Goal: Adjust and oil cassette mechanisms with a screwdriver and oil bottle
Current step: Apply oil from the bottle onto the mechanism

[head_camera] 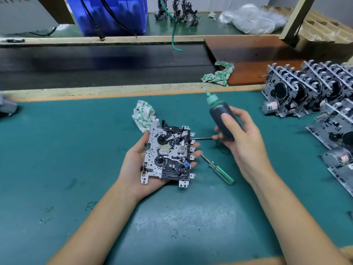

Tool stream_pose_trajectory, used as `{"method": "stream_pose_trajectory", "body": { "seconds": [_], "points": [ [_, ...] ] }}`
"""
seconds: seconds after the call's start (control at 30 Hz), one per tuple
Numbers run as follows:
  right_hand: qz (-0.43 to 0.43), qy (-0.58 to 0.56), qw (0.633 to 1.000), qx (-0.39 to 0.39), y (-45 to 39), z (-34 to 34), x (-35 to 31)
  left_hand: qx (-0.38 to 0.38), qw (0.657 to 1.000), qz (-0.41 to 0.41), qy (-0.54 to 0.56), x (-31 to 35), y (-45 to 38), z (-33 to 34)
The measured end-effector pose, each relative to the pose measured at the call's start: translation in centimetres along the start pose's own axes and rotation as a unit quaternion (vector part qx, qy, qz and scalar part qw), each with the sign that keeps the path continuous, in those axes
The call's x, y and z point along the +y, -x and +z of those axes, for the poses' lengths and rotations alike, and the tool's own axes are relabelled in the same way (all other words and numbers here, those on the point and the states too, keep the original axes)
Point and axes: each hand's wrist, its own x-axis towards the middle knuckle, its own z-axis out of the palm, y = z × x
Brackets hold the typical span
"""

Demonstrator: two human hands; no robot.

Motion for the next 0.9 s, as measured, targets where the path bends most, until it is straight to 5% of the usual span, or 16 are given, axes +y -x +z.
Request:
{"method": "stream_pose_trajectory", "body": {
  "seconds": [0.2,0.43,0.9],
  "points": [
    [0.095,-0.29,0.952,0.032,0.4,0.2,-1.2,0.001,1.0,0.0,-0.001,-0.1,-0.4,-0.3],
    [0.013,-0.097,0.993,0.068,1.3,1.2,-0.3,0.011,1.0,-0.003,-0.02,-0.1,-0.5,-0.4],
    [-0.008,-0.032,0.997,0.074,1.5,1.2,0.0,0.012,1.0,0.002,-0.029,-0.2,-0.5,-0.2]
  ]
}}
